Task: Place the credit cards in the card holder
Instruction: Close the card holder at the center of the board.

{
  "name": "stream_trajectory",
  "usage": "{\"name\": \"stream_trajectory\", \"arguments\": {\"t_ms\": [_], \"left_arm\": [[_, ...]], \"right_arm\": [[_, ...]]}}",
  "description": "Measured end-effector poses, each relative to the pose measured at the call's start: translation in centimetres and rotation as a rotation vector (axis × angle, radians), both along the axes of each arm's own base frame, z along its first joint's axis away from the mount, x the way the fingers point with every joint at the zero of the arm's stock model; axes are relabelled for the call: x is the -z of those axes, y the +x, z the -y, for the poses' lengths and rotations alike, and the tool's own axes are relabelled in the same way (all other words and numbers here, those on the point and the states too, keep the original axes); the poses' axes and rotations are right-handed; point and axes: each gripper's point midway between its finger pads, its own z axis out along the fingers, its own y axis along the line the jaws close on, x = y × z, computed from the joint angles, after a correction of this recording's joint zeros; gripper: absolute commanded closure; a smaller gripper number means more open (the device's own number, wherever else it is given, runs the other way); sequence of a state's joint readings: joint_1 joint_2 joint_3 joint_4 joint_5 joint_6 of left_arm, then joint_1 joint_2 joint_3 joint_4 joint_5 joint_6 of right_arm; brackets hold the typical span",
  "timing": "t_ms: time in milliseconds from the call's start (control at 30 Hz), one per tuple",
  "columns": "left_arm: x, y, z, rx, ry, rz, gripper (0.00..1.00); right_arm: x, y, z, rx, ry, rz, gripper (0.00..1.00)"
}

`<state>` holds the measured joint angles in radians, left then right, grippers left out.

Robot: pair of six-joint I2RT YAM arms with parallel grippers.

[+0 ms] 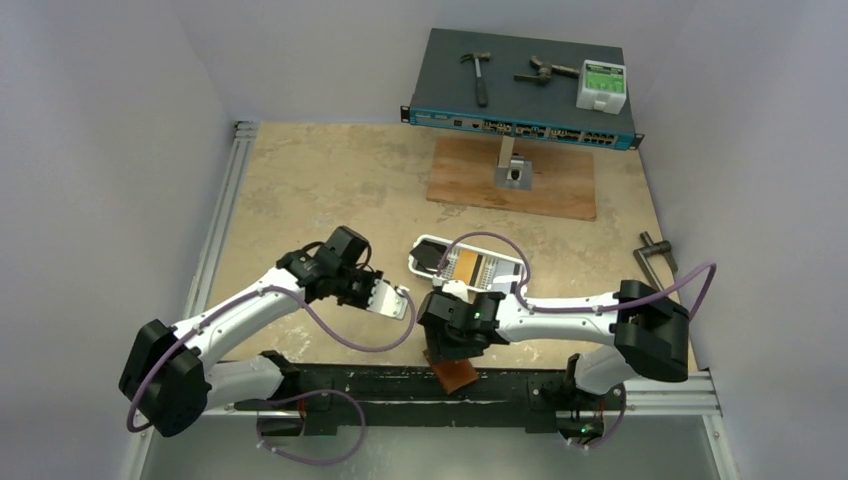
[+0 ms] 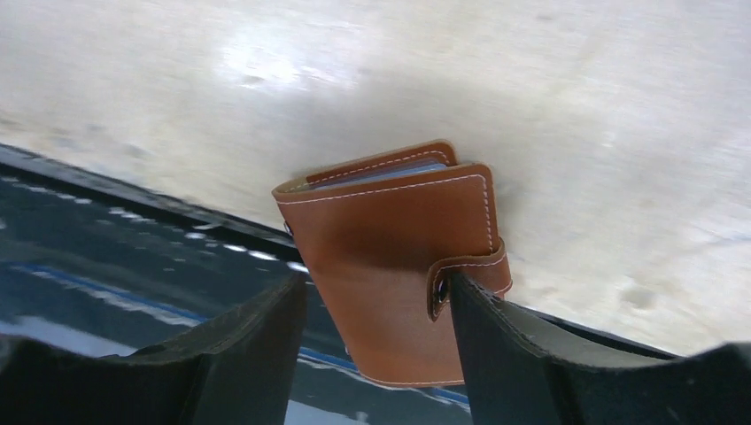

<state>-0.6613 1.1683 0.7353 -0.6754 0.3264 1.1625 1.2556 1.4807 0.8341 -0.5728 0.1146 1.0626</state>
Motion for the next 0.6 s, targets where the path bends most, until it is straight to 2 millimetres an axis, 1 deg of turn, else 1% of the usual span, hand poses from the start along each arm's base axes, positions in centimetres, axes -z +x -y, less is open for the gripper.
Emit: {"name": "stream_trajectory", "arguments": {"t_ms": [133, 200, 267, 333, 400, 433, 500, 533, 567, 600], "left_arm": [[-1.6, 1.5, -0.2, -0.095, -0.050, -0.007, 0.88], [-1.6, 1.6, -0.4, -0.120, -0.059, -0.018, 0.88], [-1.5, 1.3, -0.6, -0.134, -0.058, -0.041, 0.88], [-1.4, 0.9, -0.6, -0.144, -0.061, -0.061, 0.88], [-1.4, 0.6, -0.6, -0.149, -0.066, -0.078, 0.88], [-1.5, 0.5, -0.6, -0.153, -0.070, -0.086, 0.88], [-1.6, 0.2, -0.6, -0.156, -0.076, -0.095, 0.88], [-1.7, 0.1, -0.5, -0.156, -0.079, -0.097, 0.88], [-1.8, 0.0, -0.5, -0.155, -0.082, -0.101, 0.88], [-1.9, -0.1, -0.5, -0.155, -0.085, -0.103, 0.88]], "right_arm": [[0.1, 0.2, 3.2, -0.002, -0.119, 0.033, 0.32], [-0.3, 0.4, 4.5, -0.002, -0.166, 0.059, 0.31], [-1.0, 0.6, 5.4, 0.000, -0.193, 0.080, 0.31], [-2.6, 1.1, 5.5, 0.002, -0.189, 0.108, 0.30], [-4.7, 1.6, 4.8, 0.007, -0.149, 0.140, 0.27], [-6.1, 2.1, 4.3, 0.012, -0.118, 0.164, 0.23], [-7.7, 2.4, 3.8, 0.018, -0.075, 0.187, 0.13], [-8.0, 2.4, 3.8, 0.019, -0.063, 0.190, 0.07], [-7.8, 2.2, 4.0, 0.014, -0.059, 0.185, 0.02], [-7.4, 1.9, 4.4, 0.012, -0.063, 0.175, 0.01]]}}
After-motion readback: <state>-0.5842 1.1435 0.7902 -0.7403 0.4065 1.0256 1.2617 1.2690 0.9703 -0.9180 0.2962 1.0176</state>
